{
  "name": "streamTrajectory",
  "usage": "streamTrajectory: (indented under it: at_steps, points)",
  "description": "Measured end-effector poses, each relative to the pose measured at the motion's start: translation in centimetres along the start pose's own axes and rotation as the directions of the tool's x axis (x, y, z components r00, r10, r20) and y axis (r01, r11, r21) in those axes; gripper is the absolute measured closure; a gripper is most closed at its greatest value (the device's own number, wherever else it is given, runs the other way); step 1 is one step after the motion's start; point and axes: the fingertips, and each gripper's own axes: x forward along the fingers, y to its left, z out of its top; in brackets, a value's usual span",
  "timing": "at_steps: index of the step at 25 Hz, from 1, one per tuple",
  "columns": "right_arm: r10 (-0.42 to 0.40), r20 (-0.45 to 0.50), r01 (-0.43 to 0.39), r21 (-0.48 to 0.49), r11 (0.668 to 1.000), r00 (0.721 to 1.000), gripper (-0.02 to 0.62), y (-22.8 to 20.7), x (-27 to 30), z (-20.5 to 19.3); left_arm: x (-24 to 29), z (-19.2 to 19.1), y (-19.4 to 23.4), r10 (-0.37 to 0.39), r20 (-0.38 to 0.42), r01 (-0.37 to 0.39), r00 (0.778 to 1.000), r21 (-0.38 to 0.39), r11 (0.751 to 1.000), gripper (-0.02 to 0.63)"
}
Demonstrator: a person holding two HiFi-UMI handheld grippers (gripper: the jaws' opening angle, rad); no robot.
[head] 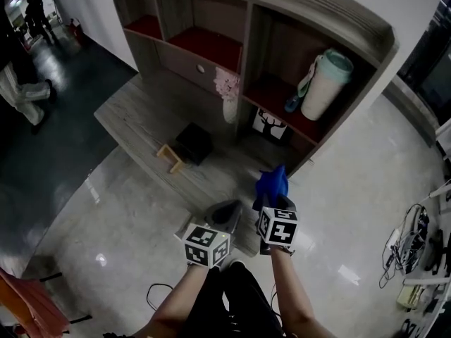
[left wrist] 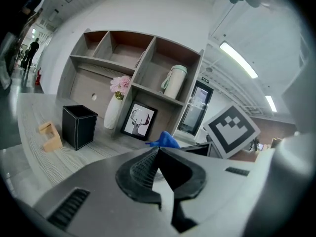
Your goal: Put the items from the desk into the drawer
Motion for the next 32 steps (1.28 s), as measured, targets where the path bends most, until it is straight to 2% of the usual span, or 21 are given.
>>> streamTrajectory:
  at_steps: [19, 25, 32]
  points:
    - [0.061, 0.041, -0.060, -0.037, 0.998, 0.997, 0.508, 3.3, -4.5, -1.2, -3.7, -0.3, -1.8, 0.019, 0.012, -0.020, 1.000, 0.046, 0.999, 0.595]
    - [0.109, 0.019, -0.108, -0.067, 0.992, 0.994, 0.508, 5.5, -4.0, -2.2, -5.2, -1.1, 0.0, 0.084, 0.017, -0.084, 0.996, 0.031, 0.996, 0.595]
    - [0.213, -0.002, -0.211, -0.145, 0.967, 0.977, 0.506, 11.1, -3.3, -2.5, -9.0, -1.3, 3.0, 0.196, 0.054, -0.196, 0.979, -0.010, 0.981, 0.595]
